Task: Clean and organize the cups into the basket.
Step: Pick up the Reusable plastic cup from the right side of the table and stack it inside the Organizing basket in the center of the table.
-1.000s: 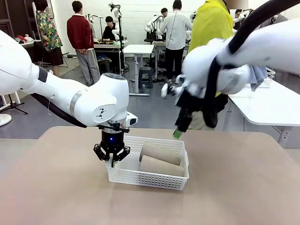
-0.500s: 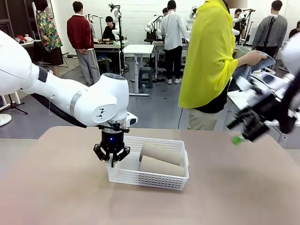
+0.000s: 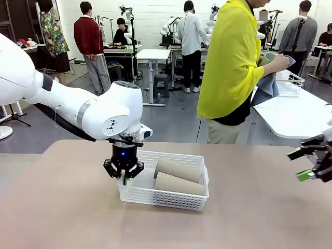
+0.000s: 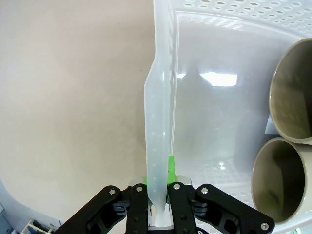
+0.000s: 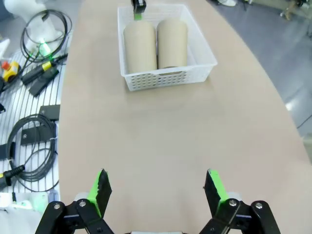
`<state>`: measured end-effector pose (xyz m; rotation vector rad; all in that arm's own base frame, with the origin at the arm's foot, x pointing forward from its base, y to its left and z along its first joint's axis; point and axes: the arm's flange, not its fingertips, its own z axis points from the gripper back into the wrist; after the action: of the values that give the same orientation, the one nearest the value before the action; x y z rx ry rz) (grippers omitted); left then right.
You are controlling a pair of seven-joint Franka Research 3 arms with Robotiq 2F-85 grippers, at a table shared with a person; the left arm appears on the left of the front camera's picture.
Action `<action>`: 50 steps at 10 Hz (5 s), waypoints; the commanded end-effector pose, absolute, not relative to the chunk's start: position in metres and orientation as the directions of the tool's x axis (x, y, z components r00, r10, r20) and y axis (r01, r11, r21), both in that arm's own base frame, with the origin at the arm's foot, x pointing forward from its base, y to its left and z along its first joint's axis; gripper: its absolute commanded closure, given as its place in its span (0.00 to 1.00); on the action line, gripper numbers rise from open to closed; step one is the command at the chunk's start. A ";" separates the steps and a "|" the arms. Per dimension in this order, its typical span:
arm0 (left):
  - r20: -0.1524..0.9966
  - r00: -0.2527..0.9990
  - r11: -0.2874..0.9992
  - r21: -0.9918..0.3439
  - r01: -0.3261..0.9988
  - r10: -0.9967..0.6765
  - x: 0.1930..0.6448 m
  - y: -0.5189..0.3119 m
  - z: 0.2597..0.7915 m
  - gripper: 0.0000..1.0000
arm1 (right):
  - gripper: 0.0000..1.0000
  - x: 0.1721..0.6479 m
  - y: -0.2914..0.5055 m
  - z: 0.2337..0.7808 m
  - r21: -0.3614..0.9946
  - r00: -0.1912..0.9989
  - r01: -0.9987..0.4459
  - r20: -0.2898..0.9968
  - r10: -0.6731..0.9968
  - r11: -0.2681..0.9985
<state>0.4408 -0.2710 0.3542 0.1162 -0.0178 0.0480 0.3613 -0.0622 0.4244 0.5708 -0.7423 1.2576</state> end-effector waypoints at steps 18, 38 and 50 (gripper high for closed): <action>0.013 0.999 0.991 0.124 -0.041 0.039 0.440 -0.269 0.351 1.00 | 0.00 0.327 -0.135 0.380 -0.001 0.092 -0.962 0.941 0.327 0.272; 0.013 0.999 0.991 0.124 -0.041 0.039 0.440 -0.269 0.351 1.00 | 0.00 0.416 -0.054 0.262 0.133 0.192 -0.978 0.874 0.446 0.160; 0.013 0.999 0.991 0.124 -0.041 0.039 0.440 -0.269 0.351 1.00 | 0.00 0.445 -0.035 0.245 0.162 0.206 -0.977 0.883 0.422 0.138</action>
<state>0.4407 -0.2710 0.3541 0.1163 -0.0176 0.0478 0.4362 -0.0438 0.2476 0.8970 -0.7874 1.2097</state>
